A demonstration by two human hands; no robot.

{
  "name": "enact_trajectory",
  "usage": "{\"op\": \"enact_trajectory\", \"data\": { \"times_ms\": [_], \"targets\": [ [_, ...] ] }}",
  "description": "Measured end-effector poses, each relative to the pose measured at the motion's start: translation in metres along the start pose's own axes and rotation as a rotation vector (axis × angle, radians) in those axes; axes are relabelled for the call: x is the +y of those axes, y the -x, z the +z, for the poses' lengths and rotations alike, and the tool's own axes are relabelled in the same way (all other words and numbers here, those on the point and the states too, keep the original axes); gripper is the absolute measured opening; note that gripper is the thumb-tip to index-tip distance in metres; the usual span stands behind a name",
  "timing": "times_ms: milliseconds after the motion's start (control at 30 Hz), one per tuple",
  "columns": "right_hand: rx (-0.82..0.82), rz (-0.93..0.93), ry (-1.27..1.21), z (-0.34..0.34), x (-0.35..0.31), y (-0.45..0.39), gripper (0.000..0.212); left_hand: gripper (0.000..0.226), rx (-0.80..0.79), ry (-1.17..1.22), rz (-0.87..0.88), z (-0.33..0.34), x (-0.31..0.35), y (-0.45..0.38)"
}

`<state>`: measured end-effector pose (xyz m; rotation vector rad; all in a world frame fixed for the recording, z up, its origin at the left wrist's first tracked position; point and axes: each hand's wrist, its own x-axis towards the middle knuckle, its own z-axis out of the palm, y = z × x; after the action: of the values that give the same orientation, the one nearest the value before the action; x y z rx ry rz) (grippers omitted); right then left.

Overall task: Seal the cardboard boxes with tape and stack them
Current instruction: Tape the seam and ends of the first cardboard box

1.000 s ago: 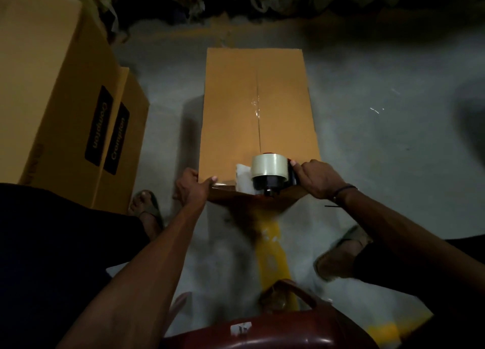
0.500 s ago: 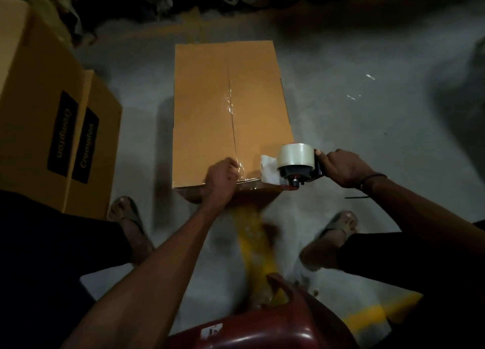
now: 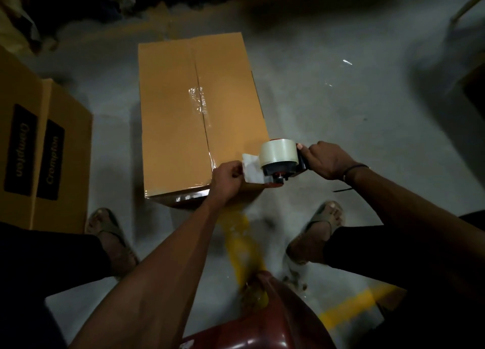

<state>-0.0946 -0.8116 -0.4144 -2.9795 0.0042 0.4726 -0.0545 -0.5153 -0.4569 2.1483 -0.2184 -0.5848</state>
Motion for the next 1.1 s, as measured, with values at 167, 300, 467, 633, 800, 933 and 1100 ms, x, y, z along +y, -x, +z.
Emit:
{"op": "enact_trajectory", "data": {
  "times_ms": [167,300,467,633,800,933,1100],
  "targets": [
    [-0.009,0.098,0.006,-0.002,0.033,0.012,0.104,0.041,-0.044,0.149,-0.202,0.004,0.004,-0.011],
    [-0.026,0.06,0.024,0.007,0.036,0.006,0.113,0.098,-0.145,0.241,-0.33,-0.003,0.042,-0.018],
    [-0.039,0.091,-0.016,0.001,0.043,-0.004,0.102,0.102,-0.45,0.302,-0.332,-0.003,0.095,-0.022],
    [-0.034,0.082,-0.011,0.005,0.046,-0.002,0.097,0.057,-0.561,0.399,-0.393,0.005,0.102,-0.028],
    [-0.011,0.092,-0.038,0.005,0.047,0.004,0.066,0.058,-0.597,0.338,-0.315,0.001,0.135,-0.007],
    [-0.017,0.095,-0.034,0.005,0.059,0.008,0.074,0.064,-0.525,0.222,-0.332,-0.003,0.14,-0.004],
    [-0.063,0.099,-0.048,0.012,0.057,0.002,0.074,0.053,-0.47,0.21,-0.442,-0.008,0.144,-0.007]
  ]
}}
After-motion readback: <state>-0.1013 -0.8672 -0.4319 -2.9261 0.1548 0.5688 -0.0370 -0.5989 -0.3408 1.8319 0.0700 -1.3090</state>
